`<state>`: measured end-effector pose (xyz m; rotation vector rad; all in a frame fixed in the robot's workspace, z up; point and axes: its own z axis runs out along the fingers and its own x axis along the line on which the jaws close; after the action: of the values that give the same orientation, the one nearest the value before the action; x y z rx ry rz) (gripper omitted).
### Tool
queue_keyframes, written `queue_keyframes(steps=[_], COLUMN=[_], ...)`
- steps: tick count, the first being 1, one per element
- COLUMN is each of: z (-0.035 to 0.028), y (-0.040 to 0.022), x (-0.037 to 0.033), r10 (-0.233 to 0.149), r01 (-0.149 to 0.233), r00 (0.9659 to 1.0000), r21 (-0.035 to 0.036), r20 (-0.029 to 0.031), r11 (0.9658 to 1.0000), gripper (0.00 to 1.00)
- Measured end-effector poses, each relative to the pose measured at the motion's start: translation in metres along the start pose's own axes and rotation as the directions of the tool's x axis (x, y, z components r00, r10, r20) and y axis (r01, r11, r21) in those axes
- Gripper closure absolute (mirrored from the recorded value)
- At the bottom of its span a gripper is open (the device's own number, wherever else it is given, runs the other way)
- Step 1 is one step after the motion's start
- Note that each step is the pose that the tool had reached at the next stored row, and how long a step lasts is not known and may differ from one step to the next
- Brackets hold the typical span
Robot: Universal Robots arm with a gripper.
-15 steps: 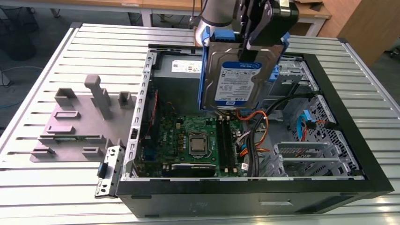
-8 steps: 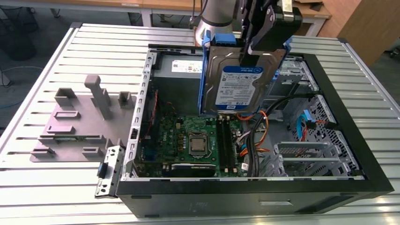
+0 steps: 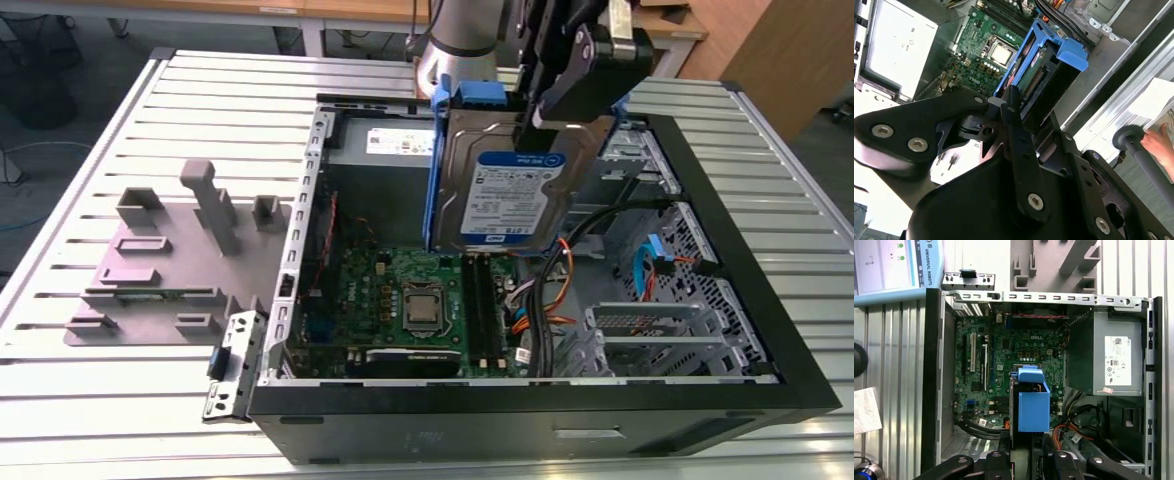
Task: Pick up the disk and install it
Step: 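Pick up the disk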
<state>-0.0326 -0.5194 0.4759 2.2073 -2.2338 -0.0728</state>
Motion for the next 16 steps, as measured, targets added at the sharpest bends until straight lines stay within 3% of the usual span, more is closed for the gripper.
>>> queue_keyframes(steps=[16], z=[0.0011], y=[-0.0003], x=[0.019], r10=[0.0], r01=[0.0], r00=[1.0], r21=[0.0], r20=[0.0], r11=[1.0], gripper=[0.65])
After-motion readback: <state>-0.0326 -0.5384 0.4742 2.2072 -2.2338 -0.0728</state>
